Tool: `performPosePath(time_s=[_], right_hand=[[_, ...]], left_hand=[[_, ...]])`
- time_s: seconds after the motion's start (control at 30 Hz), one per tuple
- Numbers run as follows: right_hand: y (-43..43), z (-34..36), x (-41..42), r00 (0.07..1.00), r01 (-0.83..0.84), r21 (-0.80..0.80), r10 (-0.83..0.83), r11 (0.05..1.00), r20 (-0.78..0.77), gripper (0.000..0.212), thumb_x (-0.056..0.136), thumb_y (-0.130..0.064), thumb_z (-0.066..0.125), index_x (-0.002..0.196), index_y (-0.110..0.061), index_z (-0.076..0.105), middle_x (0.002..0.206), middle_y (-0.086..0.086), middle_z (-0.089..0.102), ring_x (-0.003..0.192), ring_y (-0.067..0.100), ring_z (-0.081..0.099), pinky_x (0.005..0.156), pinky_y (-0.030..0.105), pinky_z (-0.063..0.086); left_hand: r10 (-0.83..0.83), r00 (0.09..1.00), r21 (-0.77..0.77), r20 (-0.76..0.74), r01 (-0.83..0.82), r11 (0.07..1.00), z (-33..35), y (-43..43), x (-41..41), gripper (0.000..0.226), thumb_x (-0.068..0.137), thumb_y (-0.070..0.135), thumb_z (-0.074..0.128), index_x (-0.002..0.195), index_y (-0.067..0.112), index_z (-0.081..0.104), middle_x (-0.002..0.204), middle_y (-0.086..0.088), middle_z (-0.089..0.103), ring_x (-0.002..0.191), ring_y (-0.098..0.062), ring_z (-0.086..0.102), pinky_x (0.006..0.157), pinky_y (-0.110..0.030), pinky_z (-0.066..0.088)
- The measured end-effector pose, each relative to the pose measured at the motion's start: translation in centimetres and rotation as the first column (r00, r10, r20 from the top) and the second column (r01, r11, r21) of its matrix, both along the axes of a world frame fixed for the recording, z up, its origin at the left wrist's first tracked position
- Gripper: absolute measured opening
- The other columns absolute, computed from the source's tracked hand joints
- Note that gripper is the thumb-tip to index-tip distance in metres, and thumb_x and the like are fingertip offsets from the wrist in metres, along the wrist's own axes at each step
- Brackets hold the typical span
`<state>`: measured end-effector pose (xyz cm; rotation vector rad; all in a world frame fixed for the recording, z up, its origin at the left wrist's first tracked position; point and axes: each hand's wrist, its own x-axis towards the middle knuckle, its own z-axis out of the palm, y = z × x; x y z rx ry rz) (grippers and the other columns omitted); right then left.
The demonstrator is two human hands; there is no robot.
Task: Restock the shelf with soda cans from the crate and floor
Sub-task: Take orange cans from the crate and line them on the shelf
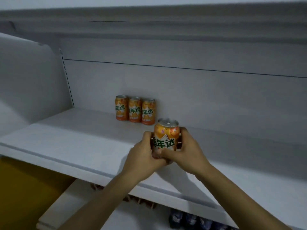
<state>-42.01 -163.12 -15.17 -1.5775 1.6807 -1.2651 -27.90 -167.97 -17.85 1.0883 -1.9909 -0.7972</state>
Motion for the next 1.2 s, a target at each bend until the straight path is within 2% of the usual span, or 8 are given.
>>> performPosePath(time_s=[0.2, 0.37, 0.5, 0.57, 0.63, 0.9, 1.07, 1.2], right_hand=[[-9.2, -1.8, -0.3, 0.984, 0.177, 0.047, -0.176, 0.983, -0.019, 0.072, 0.066, -0.021, 0.086, 0.126, -0.019, 0.048, 0.114, -0.002, 0.063, 0.099, 0.013, 0.061, 0.082, 0.028, 0.054], [-13.8, -2.6, -1.2, 0.969, 0.249, 0.022, -0.249, 0.968, 0.006, 0.076, 0.068, -0.013, 0.085, 0.132, -0.014, 0.044, 0.107, -0.007, 0.054, 0.102, 0.017, 0.059, 0.075, 0.020, 0.047], [-16.5, -2.8, -2.2, 0.961, 0.269, 0.058, -0.271, 0.961, 0.044, 0.079, 0.066, -0.013, 0.086, 0.132, -0.012, 0.044, 0.115, -0.002, 0.056, 0.104, 0.016, 0.056, 0.074, 0.019, 0.048], [-17.8, -3.0, -2.8, 0.957, 0.288, 0.089, -0.289, 0.954, 0.007, 0.077, 0.069, -0.015, 0.085, 0.133, -0.010, 0.043, 0.125, 0.005, 0.057, 0.111, 0.020, 0.057, 0.086, 0.027, 0.047], [-19.0, -3.1, -3.2, 0.946, 0.323, 0.125, -0.320, 0.938, -0.043, 0.073, 0.072, -0.017, 0.083, 0.130, -0.007, 0.040, 0.127, 0.009, 0.056, 0.116, 0.026, 0.056, 0.093, 0.037, 0.048], [-21.9, -3.2, -3.6, 0.910, 0.385, 0.158, -0.346, 0.909, -0.228, 0.060, 0.081, -0.027, 0.074, 0.127, -0.005, 0.041, 0.128, 0.012, 0.055, 0.116, 0.028, 0.056, 0.092, 0.041, 0.049], [-22.4, -2.9, -3.7, 0.893, 0.393, 0.222, -0.313, 0.892, -0.323, 0.061, 0.085, -0.032, 0.069, 0.130, -0.005, 0.037, 0.131, 0.012, 0.053, 0.118, 0.028, 0.054, 0.093, 0.041, 0.048], [-20.7, -2.8, -3.2, 0.892, 0.424, 0.245, -0.356, 0.872, -0.277, 0.086, 0.076, -0.047, 0.075, 0.139, -0.008, 0.031, 0.134, 0.011, 0.050, 0.120, 0.029, 0.053, 0.094, 0.040, 0.048]], left_hand=[[-0.097, 0.995, -0.022, 0.038, 0.098, 0.995, -0.8, -9.6, -1.1, 0.059, 0.062, 0.035, 0.086, 0.111, 0.026, 0.055, 0.105, 0.005, 0.067, 0.095, -0.015, 0.064, 0.079, -0.035, 0.055], [-0.152, 0.987, -0.011, 0.046, 0.152, 0.988, -1.2, -14.7, -3.1, 0.067, 0.061, 0.035, 0.085, 0.119, 0.028, 0.053, 0.108, 0.010, 0.065, 0.098, -0.014, 0.064, 0.083, -0.035, 0.054], [0.001, 0.965, -0.373, 0.263, 0.100, 0.922, -1.5, -17.3, -2.9, 0.089, 0.071, 0.044, 0.077, 0.143, 0.016, 0.034, 0.137, -0.005, 0.045, 0.124, -0.027, 0.046, 0.092, -0.040, 0.047], [0.138, 0.931, -0.621, 0.337, 0.110, 0.776, -1.0, -19.1, -1.9, 0.092, 0.062, 0.037, 0.084, 0.139, 0.007, 0.043, 0.132, -0.017, 0.051, 0.118, -0.039, 0.052, 0.089, -0.047, 0.049], [0.251, 0.896, -0.716, 0.367, 0.100, 0.691, -0.5, -21.0, -1.2, 0.090, 0.051, 0.028, 0.089, 0.130, 0.004, 0.052, 0.125, -0.020, 0.057, 0.111, -0.042, 0.058, 0.086, -0.049, 0.050], [0.194, 0.893, -0.693, 0.407, 0.163, 0.702, 0.5, -23.1, -1.2, 0.078, 0.048, -0.002, 0.086, 0.120, -0.007, 0.057, 0.116, -0.023, 0.060, 0.103, -0.041, 0.062, 0.085, -0.046, 0.053], [0.145, 0.868, -0.596, 0.476, 0.197, 0.779, 0.6, -22.8, -1.4, 0.083, 0.065, 0.005, 0.080, 0.138, -0.004, 0.041, 0.138, -0.020, 0.044, 0.127, -0.038, 0.045, 0.102, -0.040, 0.043], [0.022, 0.881, -0.433, 0.472, 0.210, 0.876, 1.9, -21.6, -1.0, 0.087, 0.080, 0.020, 0.071, 0.150, 0.009, 0.021, 0.154, -0.010, 0.019, 0.141, -0.028, 0.024, 0.111, -0.035, 0.029]])
